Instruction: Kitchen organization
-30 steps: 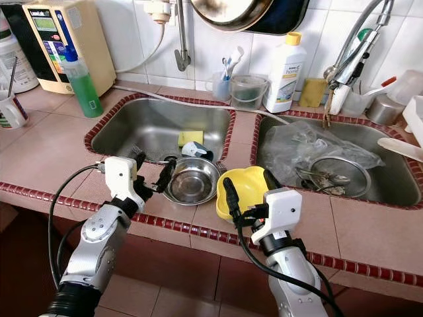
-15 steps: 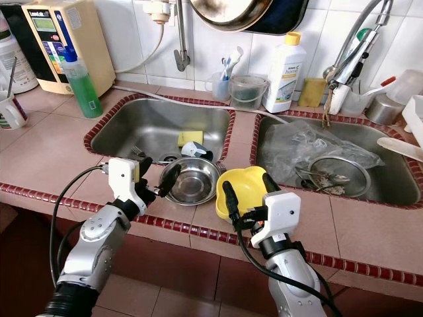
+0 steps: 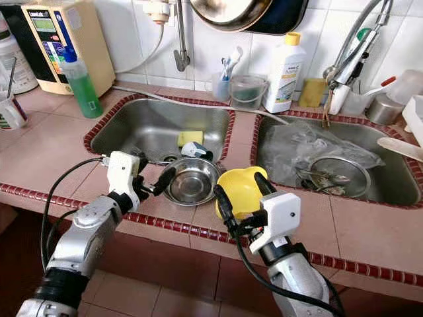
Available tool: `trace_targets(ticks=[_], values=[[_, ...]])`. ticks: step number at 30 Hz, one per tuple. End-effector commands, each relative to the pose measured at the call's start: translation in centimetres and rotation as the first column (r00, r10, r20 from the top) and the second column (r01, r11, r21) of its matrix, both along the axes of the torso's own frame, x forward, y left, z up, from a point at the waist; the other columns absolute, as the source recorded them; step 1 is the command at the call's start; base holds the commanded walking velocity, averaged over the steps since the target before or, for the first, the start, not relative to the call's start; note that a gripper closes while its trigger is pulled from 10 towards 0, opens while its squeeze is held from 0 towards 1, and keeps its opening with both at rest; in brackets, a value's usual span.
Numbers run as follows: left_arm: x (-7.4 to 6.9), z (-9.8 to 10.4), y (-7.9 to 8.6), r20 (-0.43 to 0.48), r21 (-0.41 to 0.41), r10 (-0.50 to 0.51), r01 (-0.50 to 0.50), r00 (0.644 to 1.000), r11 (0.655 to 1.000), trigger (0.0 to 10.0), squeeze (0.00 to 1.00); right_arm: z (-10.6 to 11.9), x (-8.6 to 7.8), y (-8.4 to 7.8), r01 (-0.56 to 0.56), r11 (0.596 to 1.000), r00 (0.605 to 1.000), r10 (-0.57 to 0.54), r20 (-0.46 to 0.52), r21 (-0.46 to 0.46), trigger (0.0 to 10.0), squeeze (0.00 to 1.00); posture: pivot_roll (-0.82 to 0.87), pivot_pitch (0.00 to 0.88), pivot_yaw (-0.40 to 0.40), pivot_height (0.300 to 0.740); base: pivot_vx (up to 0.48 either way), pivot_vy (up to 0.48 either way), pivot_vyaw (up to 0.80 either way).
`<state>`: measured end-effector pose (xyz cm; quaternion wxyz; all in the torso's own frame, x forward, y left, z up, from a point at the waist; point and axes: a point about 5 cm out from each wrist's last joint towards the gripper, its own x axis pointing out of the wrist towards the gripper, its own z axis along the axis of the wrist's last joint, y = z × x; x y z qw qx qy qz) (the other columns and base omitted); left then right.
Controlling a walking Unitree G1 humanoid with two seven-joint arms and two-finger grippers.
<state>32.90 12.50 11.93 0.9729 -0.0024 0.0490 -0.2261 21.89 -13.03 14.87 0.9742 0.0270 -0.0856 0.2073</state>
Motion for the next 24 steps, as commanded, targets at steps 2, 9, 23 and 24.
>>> trace_targets(ticks=[2, 9, 23, 24], values=[[0.4, 0.2, -0.3, -0.027, 0.029, 0.005, -0.005, 1.000, 1.000, 10.0, 0.00, 0.5, -0.5, 0.5, -0.020, 1.000, 1.000, 0.020, 0.002, -0.003, 10.0, 0.00, -0.21, 0.000, 0.057, 0.740, 0.000, 0.000, 0.00], [0.9, 0.6, -0.5, -0.043, 0.046, 0.018, -0.016, 0.999, 0.999, 10.0, 0.00, 0.9, -1.5, 1.0, -0.048, 0.999, 0.998, 0.048, -0.026, 0.007, 10.0, 0.00, -0.22, 0.000, 0.058, 0.740, 0.000, 0.000, 0.00], [1.2, 1.3, -0.7, -0.087, 0.096, -0.006, 0.014, 0.996, 0.995, 10.0, 0.00, 1.5, -2.8, 0.7, -0.079, 0.997, 0.995, 0.078, -0.058, -0.020, 10.0, 0.00, -0.23, 0.010, 0.065, 0.740, 0.000, 0.000, 0.00], [1.2, 1.3, -0.7, -0.092, 0.101, -0.006, 0.015, 0.996, 0.995, 10.0, 0.00, 1.6, -2.9, 0.7, -0.080, 0.997, 0.995, 0.079, -0.059, -0.020, 10.0, 0.00, -0.23, 0.013, 0.066, 0.740, 0.000, 0.000, 0.00]])
